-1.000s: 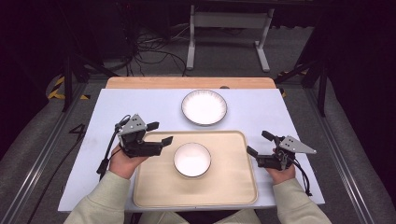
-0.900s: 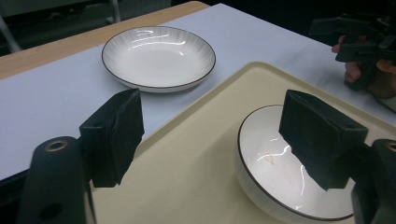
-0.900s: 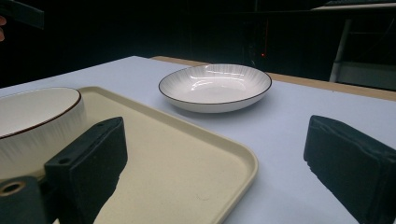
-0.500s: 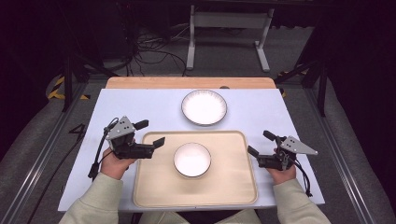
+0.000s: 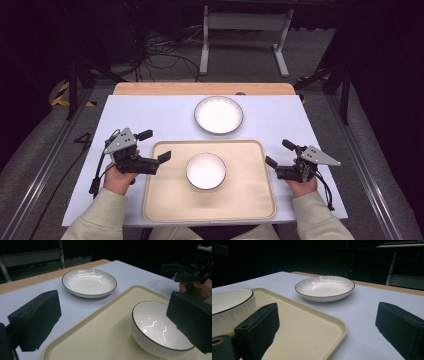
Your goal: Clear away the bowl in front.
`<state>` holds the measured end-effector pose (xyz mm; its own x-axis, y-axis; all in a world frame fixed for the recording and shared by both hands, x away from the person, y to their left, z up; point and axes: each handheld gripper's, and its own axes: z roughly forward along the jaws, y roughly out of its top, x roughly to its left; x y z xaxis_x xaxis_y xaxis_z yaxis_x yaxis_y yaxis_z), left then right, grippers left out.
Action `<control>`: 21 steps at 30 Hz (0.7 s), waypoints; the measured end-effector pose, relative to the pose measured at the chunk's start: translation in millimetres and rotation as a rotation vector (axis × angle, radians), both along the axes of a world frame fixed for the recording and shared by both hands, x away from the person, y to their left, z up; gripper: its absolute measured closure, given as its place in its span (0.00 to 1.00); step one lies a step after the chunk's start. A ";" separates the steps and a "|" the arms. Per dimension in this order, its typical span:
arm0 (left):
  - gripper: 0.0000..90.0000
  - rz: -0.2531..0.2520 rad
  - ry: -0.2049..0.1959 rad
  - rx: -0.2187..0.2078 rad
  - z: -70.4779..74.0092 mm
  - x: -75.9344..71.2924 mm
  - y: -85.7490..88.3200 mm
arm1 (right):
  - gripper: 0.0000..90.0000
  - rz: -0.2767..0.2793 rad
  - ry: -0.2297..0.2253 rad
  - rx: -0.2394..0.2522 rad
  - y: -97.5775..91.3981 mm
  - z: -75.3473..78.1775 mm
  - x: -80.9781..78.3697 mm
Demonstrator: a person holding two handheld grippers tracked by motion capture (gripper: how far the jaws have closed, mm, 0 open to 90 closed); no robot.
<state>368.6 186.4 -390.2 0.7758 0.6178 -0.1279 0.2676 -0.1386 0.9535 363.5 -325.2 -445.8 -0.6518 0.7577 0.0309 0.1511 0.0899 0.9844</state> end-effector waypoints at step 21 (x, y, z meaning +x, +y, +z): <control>0.01 0.103 0.062 -0.074 -37.5 -1.5 47.0 | 0.00 0.051 -0.083 0.011 -1.6 5.9 -8.0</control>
